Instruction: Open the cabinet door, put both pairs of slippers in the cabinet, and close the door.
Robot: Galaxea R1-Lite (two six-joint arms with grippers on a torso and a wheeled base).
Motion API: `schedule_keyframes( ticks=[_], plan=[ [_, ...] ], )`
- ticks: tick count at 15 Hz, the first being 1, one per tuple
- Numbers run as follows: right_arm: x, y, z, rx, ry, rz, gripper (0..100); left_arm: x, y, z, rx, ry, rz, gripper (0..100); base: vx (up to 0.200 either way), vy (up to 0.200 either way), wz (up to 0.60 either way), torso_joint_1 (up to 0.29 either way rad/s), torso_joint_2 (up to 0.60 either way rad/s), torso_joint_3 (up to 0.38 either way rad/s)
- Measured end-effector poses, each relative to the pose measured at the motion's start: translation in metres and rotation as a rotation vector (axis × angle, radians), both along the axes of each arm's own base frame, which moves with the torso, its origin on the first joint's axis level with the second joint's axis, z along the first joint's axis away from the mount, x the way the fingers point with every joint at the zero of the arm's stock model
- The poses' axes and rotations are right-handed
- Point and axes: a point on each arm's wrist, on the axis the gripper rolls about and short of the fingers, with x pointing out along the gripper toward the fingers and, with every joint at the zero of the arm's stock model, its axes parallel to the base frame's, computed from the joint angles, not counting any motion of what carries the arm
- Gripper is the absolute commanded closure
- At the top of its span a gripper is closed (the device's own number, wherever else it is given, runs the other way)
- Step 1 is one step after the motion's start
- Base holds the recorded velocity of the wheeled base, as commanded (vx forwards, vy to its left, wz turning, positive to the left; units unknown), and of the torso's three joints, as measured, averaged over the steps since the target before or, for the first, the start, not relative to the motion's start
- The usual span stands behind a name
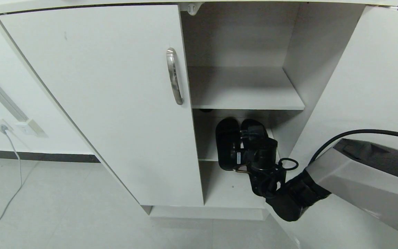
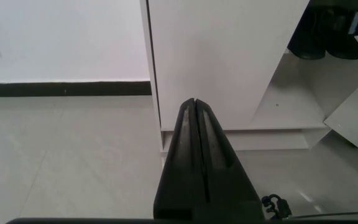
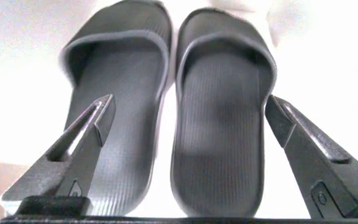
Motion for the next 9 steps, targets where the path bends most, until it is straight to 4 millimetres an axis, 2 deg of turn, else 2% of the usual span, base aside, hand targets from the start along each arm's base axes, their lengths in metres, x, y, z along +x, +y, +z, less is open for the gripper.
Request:
schedule_keyframes(
  ticks=[2, 4, 9],
  plan=[
    [-0.022, -0.004, 0.004, 0.009, -0.011, 0.026, 0, 0.000, 0.000, 0.000, 0.000, 0.000, 0.000, 100, 0.000, 0.000, 0.00, 0.000, 0.00, 0.000],
    [-0.033, -0.008, 0.008, 0.017, -0.019, 0.035, 0, 0.000, 0.000, 0.000, 0.000, 0.000, 0.000, 100, -0.200, 0.000, 0.00, 0.002, 0.00, 0.002],
    [-0.043, -0.006, 0.012, 0.021, -0.020, 0.057, 0, 0.000, 0.000, 0.000, -0.001, 0.000, -0.001, 100, -0.200, 0.000, 0.00, 0.001, 0.00, 0.003]
  ],
)
